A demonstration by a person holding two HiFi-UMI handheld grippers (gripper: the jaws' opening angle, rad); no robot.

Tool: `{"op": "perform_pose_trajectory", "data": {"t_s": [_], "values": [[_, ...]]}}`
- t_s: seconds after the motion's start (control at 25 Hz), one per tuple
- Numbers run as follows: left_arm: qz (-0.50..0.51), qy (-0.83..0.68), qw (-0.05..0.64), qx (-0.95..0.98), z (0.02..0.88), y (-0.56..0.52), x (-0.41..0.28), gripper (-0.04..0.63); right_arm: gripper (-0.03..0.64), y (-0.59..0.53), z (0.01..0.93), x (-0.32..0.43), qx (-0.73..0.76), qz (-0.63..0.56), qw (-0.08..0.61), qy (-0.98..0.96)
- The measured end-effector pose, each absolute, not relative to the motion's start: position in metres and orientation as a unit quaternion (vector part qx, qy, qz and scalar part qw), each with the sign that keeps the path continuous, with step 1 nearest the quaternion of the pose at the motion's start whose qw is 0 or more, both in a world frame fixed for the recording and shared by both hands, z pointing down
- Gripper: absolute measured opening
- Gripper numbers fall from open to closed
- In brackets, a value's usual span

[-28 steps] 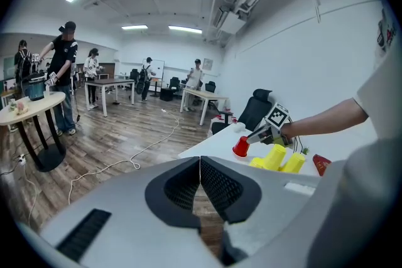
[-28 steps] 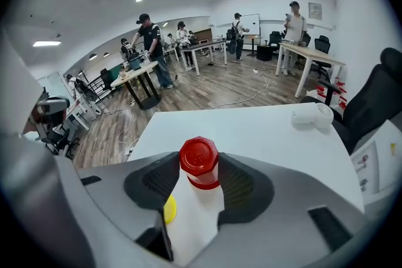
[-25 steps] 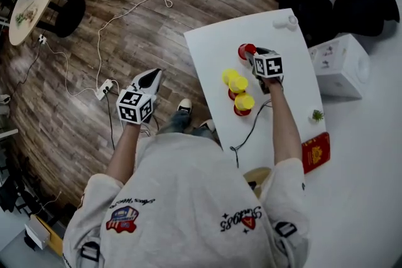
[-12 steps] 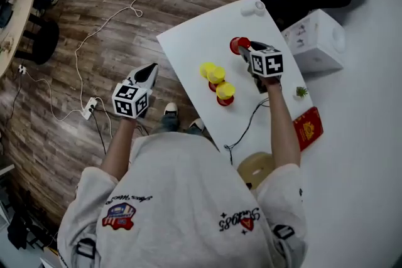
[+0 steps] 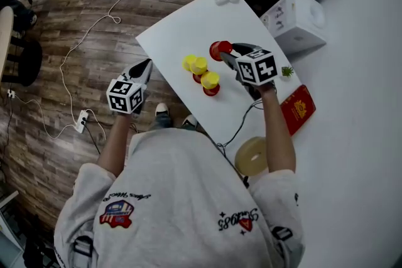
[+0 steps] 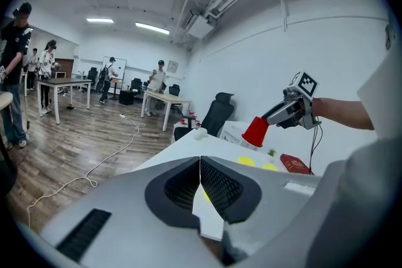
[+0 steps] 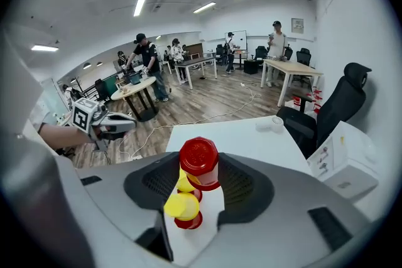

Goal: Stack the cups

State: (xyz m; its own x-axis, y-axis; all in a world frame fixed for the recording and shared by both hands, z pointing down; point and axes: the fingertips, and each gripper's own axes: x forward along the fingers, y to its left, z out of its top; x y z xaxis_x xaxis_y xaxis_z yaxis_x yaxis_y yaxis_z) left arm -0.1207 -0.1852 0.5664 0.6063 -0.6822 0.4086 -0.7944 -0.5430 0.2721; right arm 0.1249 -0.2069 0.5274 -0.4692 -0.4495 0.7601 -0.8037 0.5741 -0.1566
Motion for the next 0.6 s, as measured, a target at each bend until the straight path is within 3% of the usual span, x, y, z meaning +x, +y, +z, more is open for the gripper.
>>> {"op": "perform_pose_trajectory", "data": {"t_s": [0.6], "values": [[0.128, -0.409, 0.220, 0.876, 0.568, -0.176, -0.111, 0.006, 0.199, -0.153, 0.549, 0.083, 0.332, 0.273, 0.372, -0.822]]}}
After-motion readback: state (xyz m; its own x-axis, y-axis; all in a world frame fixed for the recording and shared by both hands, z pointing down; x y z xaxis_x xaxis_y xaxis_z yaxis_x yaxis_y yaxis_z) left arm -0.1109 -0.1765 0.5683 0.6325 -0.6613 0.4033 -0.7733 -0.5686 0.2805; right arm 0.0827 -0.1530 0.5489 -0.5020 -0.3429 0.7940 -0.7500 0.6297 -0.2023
